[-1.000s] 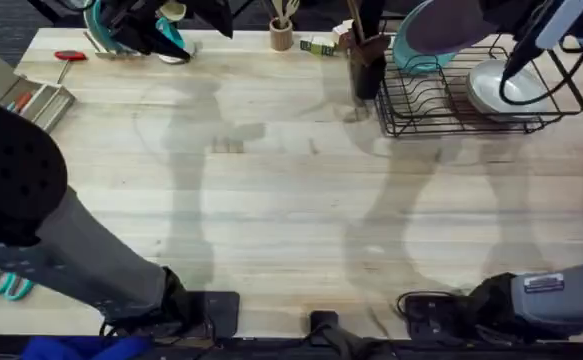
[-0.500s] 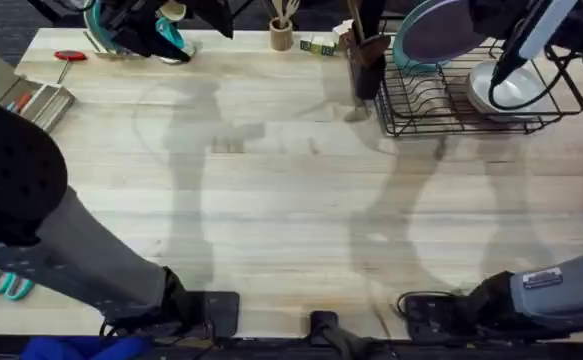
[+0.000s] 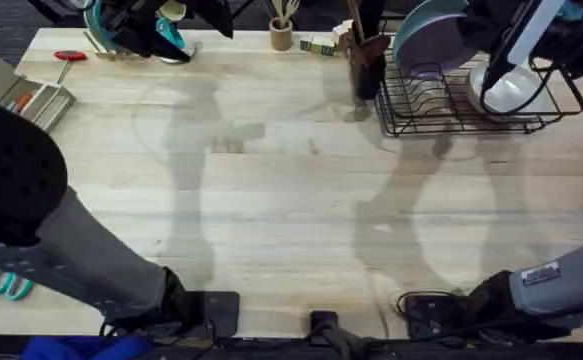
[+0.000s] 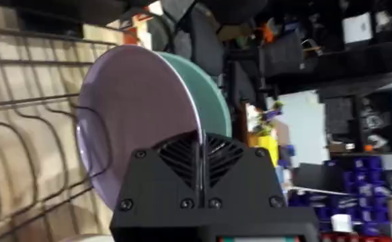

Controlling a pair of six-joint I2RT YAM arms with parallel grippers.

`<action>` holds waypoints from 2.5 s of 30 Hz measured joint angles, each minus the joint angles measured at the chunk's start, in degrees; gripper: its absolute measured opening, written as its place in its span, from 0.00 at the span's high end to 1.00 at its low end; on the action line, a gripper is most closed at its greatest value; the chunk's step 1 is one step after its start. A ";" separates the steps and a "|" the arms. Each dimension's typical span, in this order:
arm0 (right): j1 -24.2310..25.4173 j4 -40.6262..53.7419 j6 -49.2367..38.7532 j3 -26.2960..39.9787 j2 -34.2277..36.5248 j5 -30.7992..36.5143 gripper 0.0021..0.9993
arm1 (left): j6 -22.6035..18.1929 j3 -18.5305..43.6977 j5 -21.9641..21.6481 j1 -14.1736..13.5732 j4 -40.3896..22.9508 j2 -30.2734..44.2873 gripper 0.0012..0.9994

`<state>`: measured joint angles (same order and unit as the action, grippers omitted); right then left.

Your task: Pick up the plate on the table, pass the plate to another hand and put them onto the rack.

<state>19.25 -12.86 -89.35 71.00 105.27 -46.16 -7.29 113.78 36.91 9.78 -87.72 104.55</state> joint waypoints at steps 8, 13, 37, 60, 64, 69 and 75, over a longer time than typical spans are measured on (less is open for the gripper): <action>0.00 1.17 1.79 0.20 0.99 0.30 0.57 | 0.00 0.00 0.00 0.00 0.02 0.00 0.01; 0.00 1.15 2.19 0.20 0.99 0.28 0.01 | 0.00 0.00 0.00 0.00 0.02 0.00 0.01; 0.00 7.12 23.73 0.20 -10.76 0.26 0.00 | 0.02 0.00 -0.77 0.00 0.02 0.00 0.01; 0.00 44.97 67.96 0.20 -37.45 0.61 0.00 | -3.06 0.00 -5.69 0.00 0.26 -4.33 0.01; 0.00 51.10 73.13 0.20 -40.44 3.86 0.00 | -3.94 0.00 -9.19 0.00 0.12 -9.04 0.00; 0.00 57.33 78.42 0.20 -43.81 9.46 0.00 | -4.48 0.02 -15.04 0.00 -0.57 -14.54 0.01; 0.00 62.70 80.56 0.20 -46.88 13.47 0.00 | -4.76 0.02 -20.34 0.00 -1.49 -20.50 0.00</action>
<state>19.25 49.84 -8.79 71.20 58.39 -32.70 -12.05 113.80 16.57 9.78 -89.21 84.05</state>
